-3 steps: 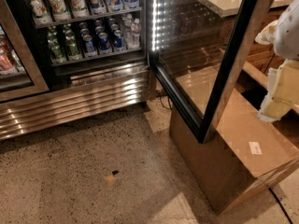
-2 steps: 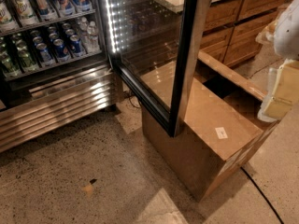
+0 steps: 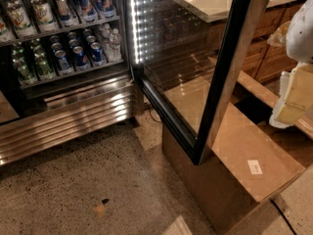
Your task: Close right fridge door
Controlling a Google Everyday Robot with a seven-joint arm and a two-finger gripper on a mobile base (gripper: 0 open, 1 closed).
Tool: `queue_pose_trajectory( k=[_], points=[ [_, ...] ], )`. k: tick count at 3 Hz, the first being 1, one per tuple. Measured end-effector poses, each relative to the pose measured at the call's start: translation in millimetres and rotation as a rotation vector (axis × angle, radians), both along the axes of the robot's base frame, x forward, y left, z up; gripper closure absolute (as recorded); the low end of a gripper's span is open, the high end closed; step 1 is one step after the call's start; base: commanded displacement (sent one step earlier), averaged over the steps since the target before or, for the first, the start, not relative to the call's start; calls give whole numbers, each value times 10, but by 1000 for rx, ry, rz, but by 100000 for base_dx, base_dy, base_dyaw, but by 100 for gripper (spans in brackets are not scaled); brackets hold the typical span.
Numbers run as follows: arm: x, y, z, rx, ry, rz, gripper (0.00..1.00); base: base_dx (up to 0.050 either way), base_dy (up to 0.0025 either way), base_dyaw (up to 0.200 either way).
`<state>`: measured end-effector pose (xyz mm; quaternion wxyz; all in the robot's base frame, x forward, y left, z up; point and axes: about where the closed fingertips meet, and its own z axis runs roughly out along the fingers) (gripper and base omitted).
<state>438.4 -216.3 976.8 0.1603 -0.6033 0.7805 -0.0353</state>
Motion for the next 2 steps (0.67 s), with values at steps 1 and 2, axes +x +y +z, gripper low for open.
queue_pose_trajectory(
  k=[1,2],
  points=[
    [0,0,0,0,0,0,0,6,-7,-19919],
    [0,0,1,0,0,0,0,3590,251,14021]
  ],
)
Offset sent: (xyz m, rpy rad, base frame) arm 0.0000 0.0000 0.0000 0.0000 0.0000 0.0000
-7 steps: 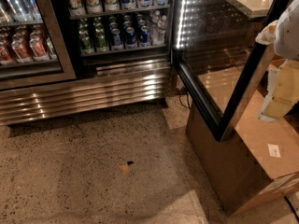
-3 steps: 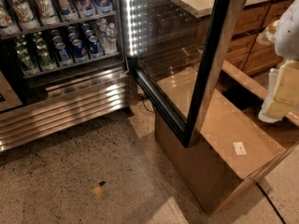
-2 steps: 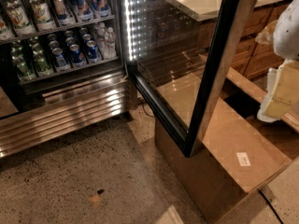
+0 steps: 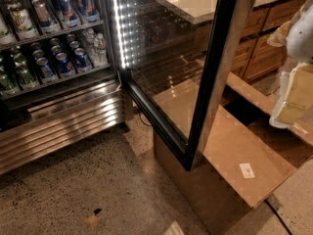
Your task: Close right fridge door
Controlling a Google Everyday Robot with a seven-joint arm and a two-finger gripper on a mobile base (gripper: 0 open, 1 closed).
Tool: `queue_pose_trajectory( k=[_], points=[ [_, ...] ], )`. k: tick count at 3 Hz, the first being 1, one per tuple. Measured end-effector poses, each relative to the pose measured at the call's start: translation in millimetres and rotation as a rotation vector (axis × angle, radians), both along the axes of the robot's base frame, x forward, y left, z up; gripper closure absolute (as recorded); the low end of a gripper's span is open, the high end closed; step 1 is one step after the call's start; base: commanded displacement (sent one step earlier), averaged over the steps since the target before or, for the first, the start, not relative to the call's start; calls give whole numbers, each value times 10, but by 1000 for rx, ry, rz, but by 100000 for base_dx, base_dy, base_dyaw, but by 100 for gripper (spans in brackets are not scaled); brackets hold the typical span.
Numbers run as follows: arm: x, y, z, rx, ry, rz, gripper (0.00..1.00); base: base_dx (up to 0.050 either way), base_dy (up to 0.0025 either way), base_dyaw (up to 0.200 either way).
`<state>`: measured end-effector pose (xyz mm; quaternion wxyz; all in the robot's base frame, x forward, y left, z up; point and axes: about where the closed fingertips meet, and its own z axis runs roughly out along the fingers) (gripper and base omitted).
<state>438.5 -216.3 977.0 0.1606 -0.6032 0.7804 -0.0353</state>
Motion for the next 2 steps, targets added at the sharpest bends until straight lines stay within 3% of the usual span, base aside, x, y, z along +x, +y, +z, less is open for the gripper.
queue_pose_trajectory(
  k=[1,2],
  points=[
    [6,3,20,4,-5,0,0,0,0,0],
    [144,-27,-131,22,32,-15,0,0,0,0]
  ],
)
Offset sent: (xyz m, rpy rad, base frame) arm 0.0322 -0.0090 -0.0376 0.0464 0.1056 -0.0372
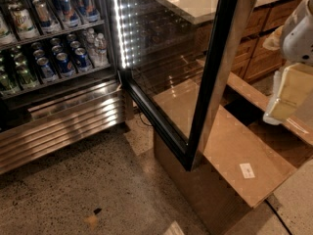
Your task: Close right fridge door
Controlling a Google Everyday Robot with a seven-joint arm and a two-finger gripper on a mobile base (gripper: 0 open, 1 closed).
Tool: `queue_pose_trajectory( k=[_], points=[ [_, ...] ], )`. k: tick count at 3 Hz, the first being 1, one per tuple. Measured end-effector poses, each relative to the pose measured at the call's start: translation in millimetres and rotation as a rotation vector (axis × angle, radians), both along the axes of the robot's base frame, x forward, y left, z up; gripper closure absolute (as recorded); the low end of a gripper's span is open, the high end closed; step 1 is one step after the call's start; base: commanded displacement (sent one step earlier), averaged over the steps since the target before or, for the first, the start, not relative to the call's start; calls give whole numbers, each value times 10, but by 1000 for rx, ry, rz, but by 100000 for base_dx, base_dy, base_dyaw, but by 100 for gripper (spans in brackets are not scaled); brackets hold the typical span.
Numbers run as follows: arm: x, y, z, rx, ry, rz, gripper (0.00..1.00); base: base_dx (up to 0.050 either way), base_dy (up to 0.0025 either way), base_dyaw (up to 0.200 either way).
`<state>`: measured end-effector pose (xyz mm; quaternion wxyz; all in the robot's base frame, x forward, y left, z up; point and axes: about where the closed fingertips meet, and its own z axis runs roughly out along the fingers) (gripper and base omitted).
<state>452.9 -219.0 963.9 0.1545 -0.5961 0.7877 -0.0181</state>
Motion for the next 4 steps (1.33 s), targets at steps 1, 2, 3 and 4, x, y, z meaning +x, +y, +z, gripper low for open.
queue_pose_trajectory(
  k=[1,2,3,4],
  points=[
    [137,-24,-237,5,41,-9,0,0,0,0],
    [183,-23,-233,7,42,-10,0,0,0,0],
    [435,-43,-127,5,51,-28,0,0,0,0],
    [956,-40,-205,20,119,-54,0,0,0,0]
  ],
)
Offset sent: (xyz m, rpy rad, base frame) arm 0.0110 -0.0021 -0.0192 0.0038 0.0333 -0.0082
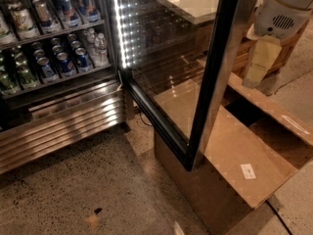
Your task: Close right fridge door
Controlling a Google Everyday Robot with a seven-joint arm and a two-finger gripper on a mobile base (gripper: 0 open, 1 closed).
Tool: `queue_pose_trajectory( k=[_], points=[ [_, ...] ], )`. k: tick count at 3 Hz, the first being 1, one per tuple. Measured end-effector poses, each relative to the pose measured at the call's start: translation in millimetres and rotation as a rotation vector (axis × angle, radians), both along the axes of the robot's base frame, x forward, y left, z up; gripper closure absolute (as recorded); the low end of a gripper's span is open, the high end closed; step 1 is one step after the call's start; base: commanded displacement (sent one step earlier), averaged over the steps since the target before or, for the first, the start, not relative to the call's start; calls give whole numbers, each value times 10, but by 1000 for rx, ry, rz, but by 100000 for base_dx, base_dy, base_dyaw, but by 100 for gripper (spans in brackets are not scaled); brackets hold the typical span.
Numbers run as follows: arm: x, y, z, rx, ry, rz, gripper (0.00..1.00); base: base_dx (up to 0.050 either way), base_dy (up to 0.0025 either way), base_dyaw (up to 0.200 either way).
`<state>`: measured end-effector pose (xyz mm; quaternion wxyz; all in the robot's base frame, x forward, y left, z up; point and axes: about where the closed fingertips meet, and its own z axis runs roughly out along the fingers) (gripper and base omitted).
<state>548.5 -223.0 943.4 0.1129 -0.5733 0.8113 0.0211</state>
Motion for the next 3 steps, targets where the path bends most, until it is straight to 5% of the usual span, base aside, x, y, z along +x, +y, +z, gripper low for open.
queue_pose_trajectory(
  k=[1,2,3],
  points=[
    [363,-21,115,19,-94,-25,0,0,0,0],
    [418,-15,68,24,-99,-27,0,0,0,0],
    [535,-63,-255,32,-51,-46,0,0,0,0]
  ],
)
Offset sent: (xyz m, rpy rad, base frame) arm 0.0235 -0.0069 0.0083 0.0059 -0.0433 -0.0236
